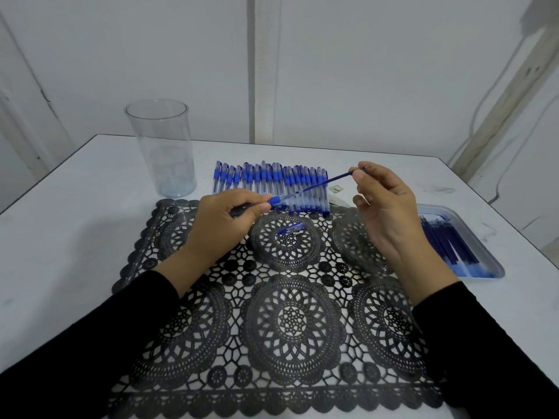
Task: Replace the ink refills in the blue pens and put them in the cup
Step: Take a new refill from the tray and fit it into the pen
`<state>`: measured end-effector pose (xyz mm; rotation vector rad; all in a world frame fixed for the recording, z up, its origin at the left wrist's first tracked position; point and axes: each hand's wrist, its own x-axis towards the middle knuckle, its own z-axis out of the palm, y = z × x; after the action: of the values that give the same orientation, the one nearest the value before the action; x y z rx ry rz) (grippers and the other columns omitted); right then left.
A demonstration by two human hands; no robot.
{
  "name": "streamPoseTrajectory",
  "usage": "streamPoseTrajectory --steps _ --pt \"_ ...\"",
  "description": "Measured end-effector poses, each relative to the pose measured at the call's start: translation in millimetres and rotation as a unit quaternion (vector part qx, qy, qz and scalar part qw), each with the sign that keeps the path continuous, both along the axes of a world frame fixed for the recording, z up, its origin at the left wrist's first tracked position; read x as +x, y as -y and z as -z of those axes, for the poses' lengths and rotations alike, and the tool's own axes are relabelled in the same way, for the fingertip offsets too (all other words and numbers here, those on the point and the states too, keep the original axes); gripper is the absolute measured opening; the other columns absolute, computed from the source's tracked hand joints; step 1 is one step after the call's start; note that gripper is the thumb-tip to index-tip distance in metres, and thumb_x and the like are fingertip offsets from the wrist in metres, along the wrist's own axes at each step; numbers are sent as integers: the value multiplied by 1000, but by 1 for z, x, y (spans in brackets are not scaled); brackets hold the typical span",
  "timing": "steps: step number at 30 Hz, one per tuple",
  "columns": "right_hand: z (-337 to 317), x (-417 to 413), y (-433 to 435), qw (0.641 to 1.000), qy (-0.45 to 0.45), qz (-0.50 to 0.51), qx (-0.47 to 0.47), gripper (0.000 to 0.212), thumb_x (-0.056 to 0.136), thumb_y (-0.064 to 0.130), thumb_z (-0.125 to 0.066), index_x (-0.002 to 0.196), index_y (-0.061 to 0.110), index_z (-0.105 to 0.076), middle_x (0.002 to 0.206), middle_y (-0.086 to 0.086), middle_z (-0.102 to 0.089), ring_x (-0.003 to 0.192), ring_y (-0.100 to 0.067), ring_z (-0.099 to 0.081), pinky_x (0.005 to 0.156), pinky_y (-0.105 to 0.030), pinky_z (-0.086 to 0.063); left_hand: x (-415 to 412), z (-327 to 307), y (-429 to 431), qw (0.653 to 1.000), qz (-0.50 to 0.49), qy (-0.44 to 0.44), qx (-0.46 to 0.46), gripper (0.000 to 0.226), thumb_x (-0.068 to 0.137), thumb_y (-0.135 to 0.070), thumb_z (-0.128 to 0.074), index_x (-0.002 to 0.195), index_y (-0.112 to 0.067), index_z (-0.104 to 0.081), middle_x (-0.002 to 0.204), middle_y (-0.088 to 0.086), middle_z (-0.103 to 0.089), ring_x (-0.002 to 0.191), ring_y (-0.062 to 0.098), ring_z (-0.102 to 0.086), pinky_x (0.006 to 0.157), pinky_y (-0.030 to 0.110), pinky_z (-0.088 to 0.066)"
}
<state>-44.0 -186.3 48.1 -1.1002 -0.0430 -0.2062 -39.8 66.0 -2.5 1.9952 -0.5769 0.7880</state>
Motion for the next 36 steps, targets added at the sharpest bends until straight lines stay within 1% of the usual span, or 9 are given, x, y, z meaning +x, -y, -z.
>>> streamPoseTrajectory --steps 6,10,13,16,18,21,23,27,36 --pt "-3 0 12 1000 -2 23 15 14 84 3 -68 93 14 -67 92 5 -67 63 -4 -51 55 -18 -39 1 -3 1 1000 -1 14 6 18 85 -17 -76 101 -11 -77 89 -6 -75 76 7 -70 69 23 -57" --pt "-9 -3 21 992 -9 17 -127 16 86 6 -69 101 13 -72 103 4 -72 63 -6 -47 58 -19 -38 2 -5 8 999 22 14 48 19 86 -12 -76 105 -14 -76 93 -10 -73 80 4 -69 69 20 -57" --pt "-12 -6 28 954 -50 14 -294 16 83 10 -73 98 13 -75 102 3 -75 60 4 -59 57 -13 -43 5 -4 19 997 51 10 59 18 87 -11 -75 105 -12 -76 95 -10 -73 83 0 -69 73 21 -58" --pt "-7 -2 37 913 -96 52 -393 12 81 14 -77 93 13 -77 95 4 -76 82 -3 -69 67 -12 -48 9 -1 35 995 84 -10 57 17 89 -11 -73 106 -8 -77 96 -4 -75 85 2 -69 73 26 -59" --pt "-1 1 43 880 -120 82 -453 13 81 19 -78 93 15 -77 96 6 -75 86 -5 -67 68 -14 -46 12 0 48 992 98 -9 82 18 91 -15 -71 106 -8 -77 95 -2 -75 82 1 -68 71 24 -58" --pt "7 2 45 826 -133 109 -537 17 82 23 -76 97 15 -77 93 4 -73 74 4 -58 59 -10 -38 17 0 65 991 98 -15 95 19 91 -17 -71 108 -11 -76 96 -4 -75 84 2 -67 75 26 -58" --pt "12 1 43 805 -127 119 -568 18 84 21 -75 99 12 -77 94 0 -74 71 1 -57 60 -12 -39 19 1 73 992 86 -19 87 20 90 -17 -72 109 -12 -76 99 -4 -75 87 4 -68 79 27 -58" --pt "20 0 38 773 -122 137 -608 21 85 19 -73 103 9 -76 102 -7 -75 88 -14 -67 75 -17 -42 21 2 78 993 70 -40 84 22 91 -18 -71 111 -13 -75 101 -3 -75 89 6 -68 82 30 -58" --pt "28 -1 33 736 -114 126 -655 19 90 19 -67 104 11 -76 105 -7 -74 89 -17 -67 71 -17 -39 20 0 79 991 60 -68 98 23 91 -21 -71 112 -14 -75 104 -2 -75 92 8 -68 86 35 -58"
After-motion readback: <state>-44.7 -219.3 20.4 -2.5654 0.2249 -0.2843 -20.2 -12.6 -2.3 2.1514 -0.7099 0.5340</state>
